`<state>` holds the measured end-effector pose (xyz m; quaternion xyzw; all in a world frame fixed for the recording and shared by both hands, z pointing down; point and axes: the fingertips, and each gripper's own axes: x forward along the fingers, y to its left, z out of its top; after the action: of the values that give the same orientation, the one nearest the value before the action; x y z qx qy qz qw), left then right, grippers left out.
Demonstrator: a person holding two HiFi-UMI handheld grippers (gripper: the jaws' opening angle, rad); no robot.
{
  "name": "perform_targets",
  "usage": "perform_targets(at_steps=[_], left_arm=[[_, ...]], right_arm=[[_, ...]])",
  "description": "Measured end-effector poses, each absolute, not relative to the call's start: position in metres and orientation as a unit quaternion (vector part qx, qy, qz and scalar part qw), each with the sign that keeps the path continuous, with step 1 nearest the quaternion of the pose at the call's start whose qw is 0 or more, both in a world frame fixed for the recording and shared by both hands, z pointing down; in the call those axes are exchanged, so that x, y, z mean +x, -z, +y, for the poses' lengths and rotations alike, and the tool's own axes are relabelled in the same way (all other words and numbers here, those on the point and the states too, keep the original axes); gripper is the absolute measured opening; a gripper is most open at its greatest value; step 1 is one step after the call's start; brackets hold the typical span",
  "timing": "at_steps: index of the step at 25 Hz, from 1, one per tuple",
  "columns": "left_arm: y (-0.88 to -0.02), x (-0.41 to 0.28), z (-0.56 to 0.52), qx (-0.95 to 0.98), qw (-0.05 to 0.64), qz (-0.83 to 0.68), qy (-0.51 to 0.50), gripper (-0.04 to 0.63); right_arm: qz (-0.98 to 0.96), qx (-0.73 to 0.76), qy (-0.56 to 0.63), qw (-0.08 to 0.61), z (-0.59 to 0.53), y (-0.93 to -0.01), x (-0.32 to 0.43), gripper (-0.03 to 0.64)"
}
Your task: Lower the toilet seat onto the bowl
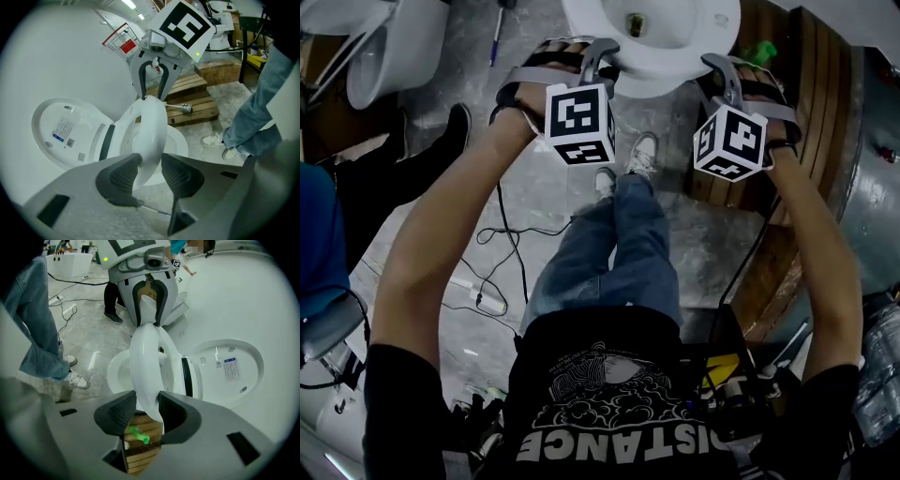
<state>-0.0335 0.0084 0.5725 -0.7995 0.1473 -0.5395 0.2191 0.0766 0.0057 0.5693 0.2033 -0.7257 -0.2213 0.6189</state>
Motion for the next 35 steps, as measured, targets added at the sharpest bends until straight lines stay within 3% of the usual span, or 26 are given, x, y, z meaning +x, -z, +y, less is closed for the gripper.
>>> perform_targets(at_steps=[16, 35], left_arm=[[-0.661, -0.038, 0.028, -0.791, 0.217, 0.128, 0.557, 0.156], [-0.747, -0.038, 0.029, -0.783, 0.123, 0.124, 0.597, 0.152]], right_arm=[[-0.726, 0.169, 0.231, 0.625, 0.023, -0.660, 0.073, 0.167], [-0.740, 0.116, 0.196, 0.632, 0.026, -0.748, 0.073, 0.153]])
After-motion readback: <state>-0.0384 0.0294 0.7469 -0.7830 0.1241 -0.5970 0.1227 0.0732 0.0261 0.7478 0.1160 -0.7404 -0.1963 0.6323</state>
